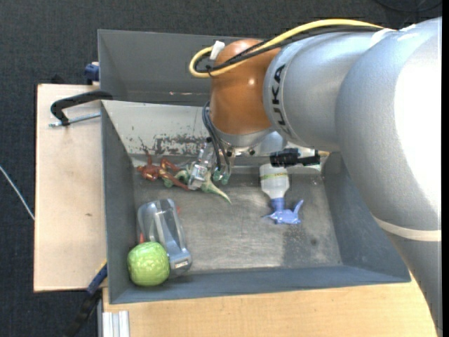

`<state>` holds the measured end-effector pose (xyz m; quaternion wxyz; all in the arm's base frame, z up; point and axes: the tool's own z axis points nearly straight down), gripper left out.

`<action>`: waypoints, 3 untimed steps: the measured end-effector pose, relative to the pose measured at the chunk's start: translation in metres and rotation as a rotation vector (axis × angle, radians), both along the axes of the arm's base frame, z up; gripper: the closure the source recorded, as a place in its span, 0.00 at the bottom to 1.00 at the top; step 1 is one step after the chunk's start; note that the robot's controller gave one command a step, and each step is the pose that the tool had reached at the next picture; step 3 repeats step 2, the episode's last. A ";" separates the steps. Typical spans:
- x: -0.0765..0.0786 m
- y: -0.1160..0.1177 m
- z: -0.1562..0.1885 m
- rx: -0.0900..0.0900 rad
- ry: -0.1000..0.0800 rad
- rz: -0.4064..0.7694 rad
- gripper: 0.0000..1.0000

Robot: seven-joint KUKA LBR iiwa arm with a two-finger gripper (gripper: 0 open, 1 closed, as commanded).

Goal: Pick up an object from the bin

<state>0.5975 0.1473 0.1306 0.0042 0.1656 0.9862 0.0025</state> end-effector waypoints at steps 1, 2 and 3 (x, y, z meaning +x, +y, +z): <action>-0.002 0.000 0.006 -0.002 0.007 0.000 1.00; -0.002 0.000 0.022 -0.002 0.010 0.001 1.00; -0.002 0.000 0.022 -0.002 0.010 0.001 1.00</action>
Offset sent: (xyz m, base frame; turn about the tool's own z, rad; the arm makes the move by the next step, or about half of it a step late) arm 0.0001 0.0002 0.0514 0.0000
